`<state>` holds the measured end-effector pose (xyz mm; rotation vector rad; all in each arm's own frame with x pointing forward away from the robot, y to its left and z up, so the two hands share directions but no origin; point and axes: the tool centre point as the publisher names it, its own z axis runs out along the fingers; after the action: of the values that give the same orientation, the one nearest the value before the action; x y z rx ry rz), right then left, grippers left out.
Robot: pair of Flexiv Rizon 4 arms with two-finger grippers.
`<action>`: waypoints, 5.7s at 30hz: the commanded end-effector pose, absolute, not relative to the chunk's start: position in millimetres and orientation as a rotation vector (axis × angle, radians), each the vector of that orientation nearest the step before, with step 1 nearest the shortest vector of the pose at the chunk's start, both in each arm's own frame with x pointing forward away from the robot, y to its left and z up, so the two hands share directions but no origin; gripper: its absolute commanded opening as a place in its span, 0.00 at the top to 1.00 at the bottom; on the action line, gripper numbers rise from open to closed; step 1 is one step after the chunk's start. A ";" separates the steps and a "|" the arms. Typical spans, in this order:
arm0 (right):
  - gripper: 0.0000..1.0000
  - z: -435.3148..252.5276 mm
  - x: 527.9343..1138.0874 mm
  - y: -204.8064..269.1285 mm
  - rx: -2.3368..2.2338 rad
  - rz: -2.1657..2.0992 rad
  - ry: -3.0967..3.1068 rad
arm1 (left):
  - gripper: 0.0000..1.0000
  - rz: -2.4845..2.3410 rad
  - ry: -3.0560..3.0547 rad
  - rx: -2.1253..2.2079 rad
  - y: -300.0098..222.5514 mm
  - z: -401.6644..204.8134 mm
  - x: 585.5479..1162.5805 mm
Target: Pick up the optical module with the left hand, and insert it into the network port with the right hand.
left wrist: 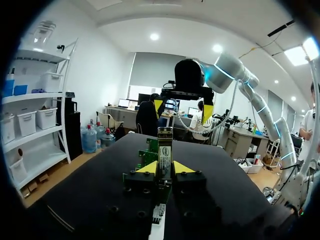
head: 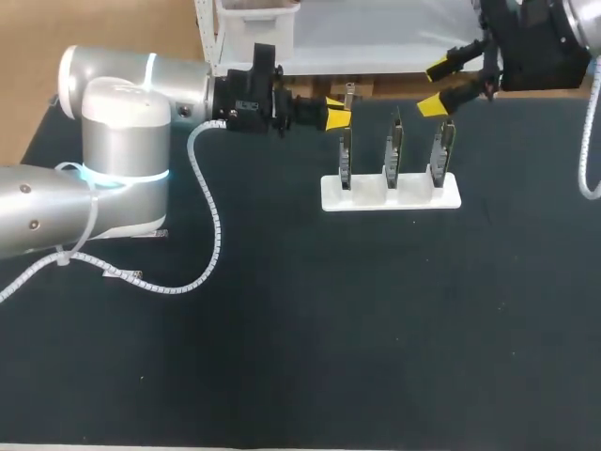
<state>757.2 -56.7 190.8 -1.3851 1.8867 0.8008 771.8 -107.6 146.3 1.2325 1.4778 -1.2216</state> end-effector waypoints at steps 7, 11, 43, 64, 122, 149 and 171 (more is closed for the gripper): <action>0.00 185.2 762.9 -35.9 -1.484 0.978 1.840 | 1.00 -1.225 1.476 1.236 -108.2 145.6 774.4; 0.00 183.7 759.4 -29.7 -1.456 0.938 1.843 | 1.00 -1.225 1.476 1.236 -108.2 145.6 774.4; 0.00 186.2 766.7 9.7 -1.484 0.943 1.747 | 1.00 -1.225 1.476 1.236 -108.2 145.6 774.4; 0.00 180.3 777.7 35.6 -1.521 1.002 1.750 | 1.00 -1.225 1.476 1.236 -108.2 145.6 774.4; 1.00 173.4 769.9 41.7 -1.520 1.017 1.779 | 1.00 -1.225 1.476 1.236 -108.2 145.6 774.4; 1.00 173.3 769.5 38.3 -1.509 1.018 1.776 | 0.00 -1.120 1.526 1.326 -86.9 143.4 779.9; 1.00 175.3 773.0 35.0 -1.519 1.022 1.751 | 0.00 -0.965 1.647 1.544 -68.7 114.7 789.6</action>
<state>772.9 36.5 175.6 -1.5209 1.7554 1.0187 783.5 -66.6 115.2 1.5261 1.6386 -0.9591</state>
